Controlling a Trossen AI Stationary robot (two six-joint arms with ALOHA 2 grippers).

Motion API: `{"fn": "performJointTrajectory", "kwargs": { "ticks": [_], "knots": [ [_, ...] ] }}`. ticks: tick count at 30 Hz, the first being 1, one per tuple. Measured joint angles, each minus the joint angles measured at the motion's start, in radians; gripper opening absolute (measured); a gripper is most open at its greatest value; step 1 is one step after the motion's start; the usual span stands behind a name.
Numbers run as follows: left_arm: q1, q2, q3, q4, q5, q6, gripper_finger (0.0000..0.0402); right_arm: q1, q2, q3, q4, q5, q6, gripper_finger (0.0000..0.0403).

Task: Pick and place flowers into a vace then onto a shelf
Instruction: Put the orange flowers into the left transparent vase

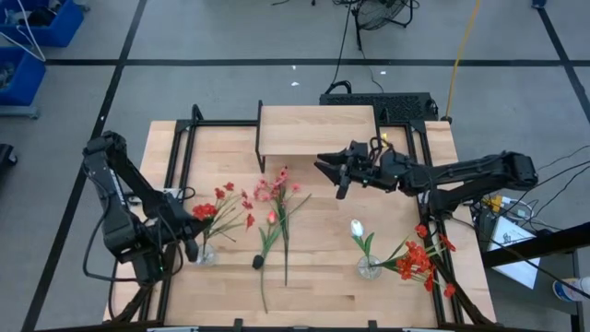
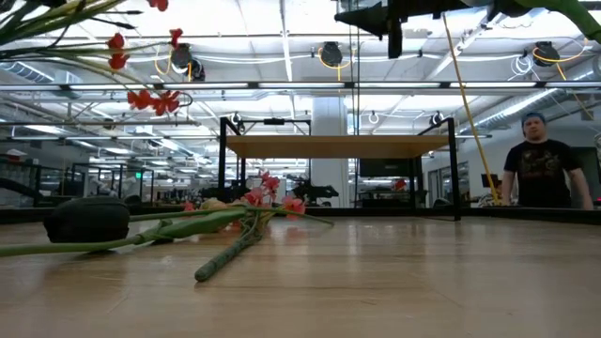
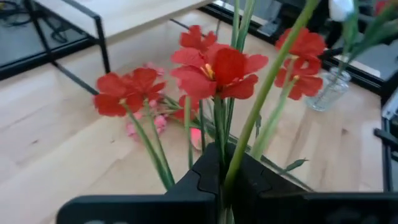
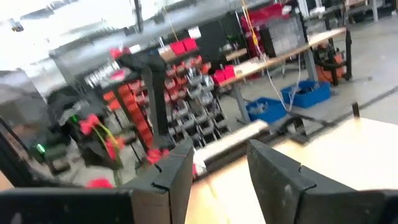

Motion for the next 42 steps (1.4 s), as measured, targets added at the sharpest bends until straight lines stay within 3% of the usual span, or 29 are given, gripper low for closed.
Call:
{"fn": "performJointTrajectory", "kwargs": {
  "ticks": [7,16,26,34,42],
  "knots": [
    [-0.023,0.0,0.0,0.031,0.011,0.051,0.002,-0.007,0.025,0.0,0.013,-0.001,0.003,0.0144],
    [-0.066,0.0,0.0,0.063,0.147,0.047,0.0056,-0.04,0.03,0.0,0.035,-0.004,0.005,0.0144],
    [-0.069,0.0,-0.017,0.181,0.257,0.099,0.0032,-0.072,0.03,0.0,0.052,-0.004,0.005,0.0144],
    [-0.069,0.0,-0.138,0.339,0.313,0.042,0.0008,-0.085,0.03,0.0,0.057,-0.004,0.006,0.0144],
    [-0.068,0.001,-0.163,0.374,0.265,0.018,0.0061,-0.085,0.03,0.0,0.056,-0.003,0.006,0.0144]
  ]
}}
